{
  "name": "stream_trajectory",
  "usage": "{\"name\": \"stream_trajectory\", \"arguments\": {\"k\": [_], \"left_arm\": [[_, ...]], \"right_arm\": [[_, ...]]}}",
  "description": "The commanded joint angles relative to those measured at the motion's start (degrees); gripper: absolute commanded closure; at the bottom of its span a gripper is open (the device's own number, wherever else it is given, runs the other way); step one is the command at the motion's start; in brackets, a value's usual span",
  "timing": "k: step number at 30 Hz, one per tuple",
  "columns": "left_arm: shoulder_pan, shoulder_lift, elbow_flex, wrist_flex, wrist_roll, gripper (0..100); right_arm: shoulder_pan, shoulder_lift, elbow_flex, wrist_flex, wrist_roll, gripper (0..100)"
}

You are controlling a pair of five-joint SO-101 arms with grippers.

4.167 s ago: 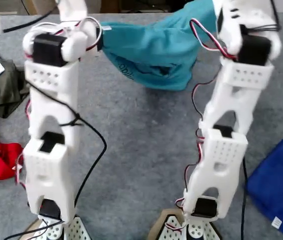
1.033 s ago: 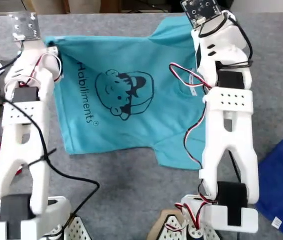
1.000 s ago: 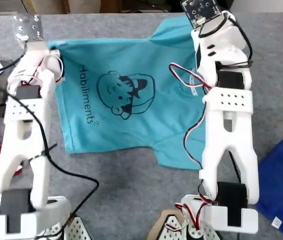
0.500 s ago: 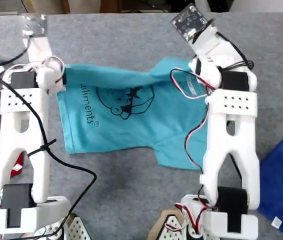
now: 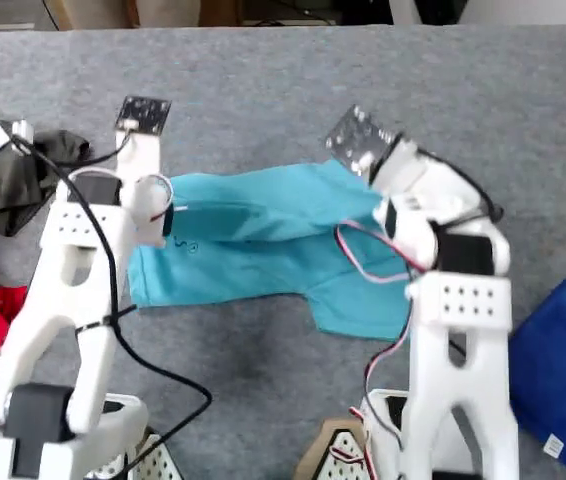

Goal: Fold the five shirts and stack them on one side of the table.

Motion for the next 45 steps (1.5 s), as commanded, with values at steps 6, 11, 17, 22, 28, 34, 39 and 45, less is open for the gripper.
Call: {"name": "stream_trajectory", "arguments": {"k": [6, 11, 17, 22, 28, 34, 39, 45], "left_arm": [[-2.11, -8.84, 8.7, -1.85, -0.79, 98], [-2.64, -9.8, 13.45, -3.52, -2.73, 98], [-3.69, -9.71, 17.32, -4.84, -2.81, 98], [-3.6, -9.71, 20.13, -5.1, -4.13, 98], [-3.43, -9.36, 20.22, -5.1, -4.31, 98], [-3.34, -9.36, 20.31, -4.57, -4.4, 98], [-3.69, -9.8, 20.22, -4.57, -7.91, 98], [-4.57, -9.8, 19.69, -2.99, -10.37, 98]], "right_arm": [[5.93, -14.73, 13.05, 0.18, 2.99, 99.5], [6.02, -22.46, 19.74, 3.25, 4.22, 99.5], [6.11, -29.32, 23.6, 8.44, 4.31, 99.5], [6.11, -33.71, 27.21, 10.2, 5.36, 99.5], [8.84, -36.79, 31.43, 9.58, 7.91, 99.4], [14.11, -37.32, 34.77, 7.12, 10.99, 99.3], [14.02, -37.32, 34.77, 7.21, 11.34, 93.5], [14.37, -37.41, 34.15, 6.59, 16.0, 78.3]]}}
